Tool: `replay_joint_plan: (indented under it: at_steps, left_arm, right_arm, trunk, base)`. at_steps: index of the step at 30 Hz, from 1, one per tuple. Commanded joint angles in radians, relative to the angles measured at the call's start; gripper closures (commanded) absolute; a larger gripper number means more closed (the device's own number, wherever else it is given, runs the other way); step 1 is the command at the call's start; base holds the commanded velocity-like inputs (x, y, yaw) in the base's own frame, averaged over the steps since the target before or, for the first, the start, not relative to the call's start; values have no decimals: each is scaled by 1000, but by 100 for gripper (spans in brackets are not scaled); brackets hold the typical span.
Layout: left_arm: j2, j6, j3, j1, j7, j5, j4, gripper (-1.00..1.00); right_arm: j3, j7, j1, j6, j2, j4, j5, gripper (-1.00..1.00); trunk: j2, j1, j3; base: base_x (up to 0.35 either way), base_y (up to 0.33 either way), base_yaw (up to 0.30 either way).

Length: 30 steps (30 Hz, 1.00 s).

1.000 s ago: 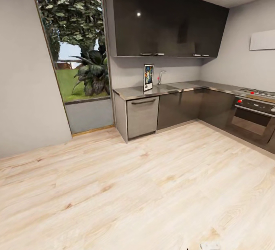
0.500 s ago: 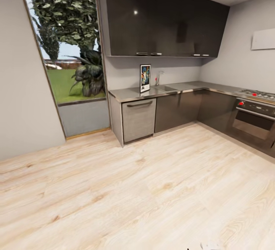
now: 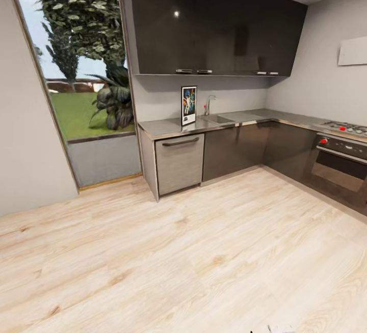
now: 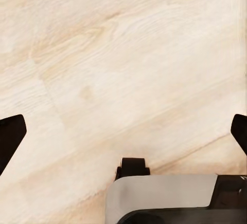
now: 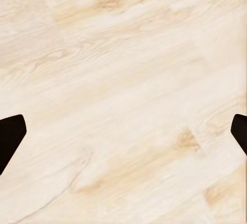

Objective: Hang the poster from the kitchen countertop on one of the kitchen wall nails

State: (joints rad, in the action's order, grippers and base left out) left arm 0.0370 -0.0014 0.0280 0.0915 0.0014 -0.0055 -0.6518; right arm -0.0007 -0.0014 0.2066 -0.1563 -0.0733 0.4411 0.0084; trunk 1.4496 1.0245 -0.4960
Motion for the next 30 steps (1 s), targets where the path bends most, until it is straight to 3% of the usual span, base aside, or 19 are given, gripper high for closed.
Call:
replay_joint_plan:
  at_steps: [1, 15, 30]
  left_arm:
    - [0, 0, 1, 0, 0, -1, -2, -100]
    - [0, 0, 1, 0, 1, -1, -2, -100]
    - [1, 0, 1, 0, 2, 0, -2, -100]
  right_arm:
    - [0, 0, 1, -3, 0, -1, 1, -100]
    - [1, 0, 1, -4, 1, -1, 1, -100]
    - [1, 0, 1, -45, 1, -1, 1, -100]
  trunk:
    - [0, 1, -1]
    - [0, 1, -1]
    - [0, 1, -1]
  base:
    - [290, -178, 0]
    - [290, -181, 8]
    - [279, -217, 266]
